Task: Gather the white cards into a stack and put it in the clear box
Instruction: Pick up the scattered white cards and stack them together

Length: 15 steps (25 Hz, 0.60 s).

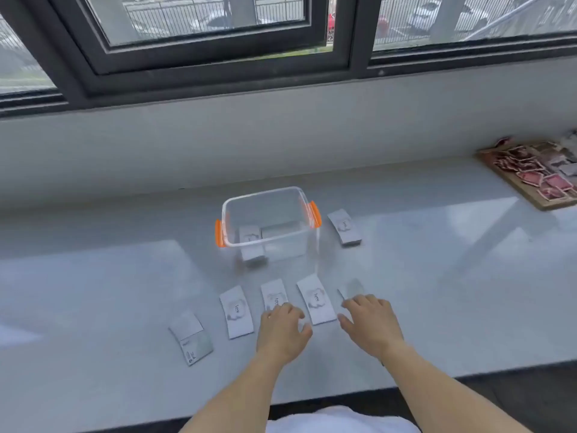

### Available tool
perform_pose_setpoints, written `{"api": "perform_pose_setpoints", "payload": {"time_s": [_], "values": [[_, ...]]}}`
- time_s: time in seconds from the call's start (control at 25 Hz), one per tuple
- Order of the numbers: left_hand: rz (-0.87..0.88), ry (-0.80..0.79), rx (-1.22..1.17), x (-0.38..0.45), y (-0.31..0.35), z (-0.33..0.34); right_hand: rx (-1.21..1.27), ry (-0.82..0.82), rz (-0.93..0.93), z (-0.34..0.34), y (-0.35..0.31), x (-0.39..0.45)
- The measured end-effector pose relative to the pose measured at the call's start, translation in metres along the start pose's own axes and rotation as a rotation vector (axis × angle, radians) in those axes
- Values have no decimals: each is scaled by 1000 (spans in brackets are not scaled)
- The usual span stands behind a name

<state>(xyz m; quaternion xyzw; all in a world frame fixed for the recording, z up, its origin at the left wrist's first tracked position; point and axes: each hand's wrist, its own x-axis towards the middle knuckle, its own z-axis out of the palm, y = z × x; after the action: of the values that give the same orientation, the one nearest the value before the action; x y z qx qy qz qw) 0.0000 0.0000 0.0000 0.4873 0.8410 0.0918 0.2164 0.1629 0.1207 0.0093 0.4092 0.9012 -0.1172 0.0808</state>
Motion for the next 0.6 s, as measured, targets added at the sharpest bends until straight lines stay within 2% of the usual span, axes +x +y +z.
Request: {"api": "perform_pose_setpoints", "payload": {"time_s": [0.2, 0.36, 0.6], "values": [[56, -5, 175, 8, 7, 18, -89, 1, 22, 7, 6, 6], [-4, 43, 147, 24, 8, 15, -84, -35, 121, 1, 17, 18], [-78, -15, 69, 54, 17, 4, 35, -196, 224, -4, 20, 41]]}}
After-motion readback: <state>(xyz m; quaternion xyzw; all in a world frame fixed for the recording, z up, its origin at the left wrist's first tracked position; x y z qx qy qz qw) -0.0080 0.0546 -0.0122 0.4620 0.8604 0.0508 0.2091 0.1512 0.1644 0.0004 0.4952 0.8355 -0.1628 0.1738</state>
